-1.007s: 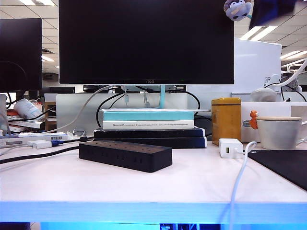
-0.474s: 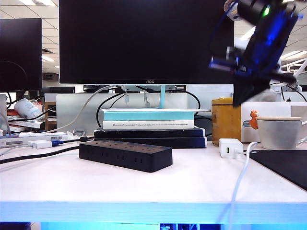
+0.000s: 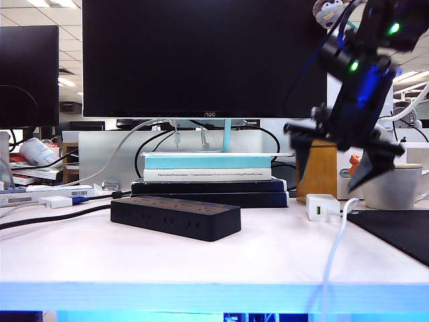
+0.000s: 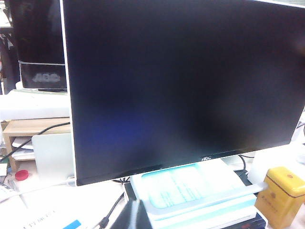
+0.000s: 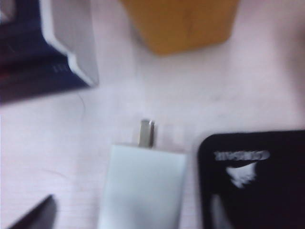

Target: Plug the white charger into the left socket.

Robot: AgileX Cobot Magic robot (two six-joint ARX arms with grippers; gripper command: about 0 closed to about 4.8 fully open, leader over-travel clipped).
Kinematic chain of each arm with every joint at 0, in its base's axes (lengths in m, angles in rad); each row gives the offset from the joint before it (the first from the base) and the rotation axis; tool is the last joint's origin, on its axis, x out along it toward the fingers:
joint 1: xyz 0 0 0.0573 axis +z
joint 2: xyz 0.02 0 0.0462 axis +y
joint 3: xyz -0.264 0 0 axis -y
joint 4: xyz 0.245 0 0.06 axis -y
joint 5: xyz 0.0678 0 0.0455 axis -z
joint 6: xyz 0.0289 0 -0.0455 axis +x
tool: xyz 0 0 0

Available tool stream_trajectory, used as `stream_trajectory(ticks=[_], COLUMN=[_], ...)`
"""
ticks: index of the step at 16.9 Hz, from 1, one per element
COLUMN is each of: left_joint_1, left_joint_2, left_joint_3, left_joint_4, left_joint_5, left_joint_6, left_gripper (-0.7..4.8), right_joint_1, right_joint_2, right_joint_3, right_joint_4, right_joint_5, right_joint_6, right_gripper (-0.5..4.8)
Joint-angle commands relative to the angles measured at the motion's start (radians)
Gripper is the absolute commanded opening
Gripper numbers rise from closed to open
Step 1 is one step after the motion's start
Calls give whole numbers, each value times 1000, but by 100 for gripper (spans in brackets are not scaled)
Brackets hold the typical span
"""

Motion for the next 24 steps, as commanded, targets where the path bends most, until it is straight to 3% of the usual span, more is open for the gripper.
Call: stream_trajectory(ticks=[1,5,12,13,15,18,22,24], left_joint_1=[0,1,1,1,1,1,0,0], left_joint_2=[-3,-3,-3,-4,-4,-4,-5,-5], left_joint_3=[5,5,5,5,4,4,5,4], left_joint_4=[15,12,3,-2,-8,-28,-15,12], left_joint_5=[6,29,29,29,29,29,73,74], left_joint_6=[4,4,4,5,5,13,105,116], left_gripper=[-5,-5,-5,-5,-5,-5,-5,-5], right_joint_1=[10,11,10,10,10,9,9,9], right_joint_2=[41,65,107,108,107,87,4,-61], right_joint_3=[4,10,16,16,16,31,146,228], right_joint_4=[20,47,37,37,34,33,-22,-19], right_joint_5=[4,8,7,6,4,-51,-124,-256], right_joint_6=[5,4,4,4,3,4,4,5], right_gripper=[413,387,385,268,128,116,116,116])
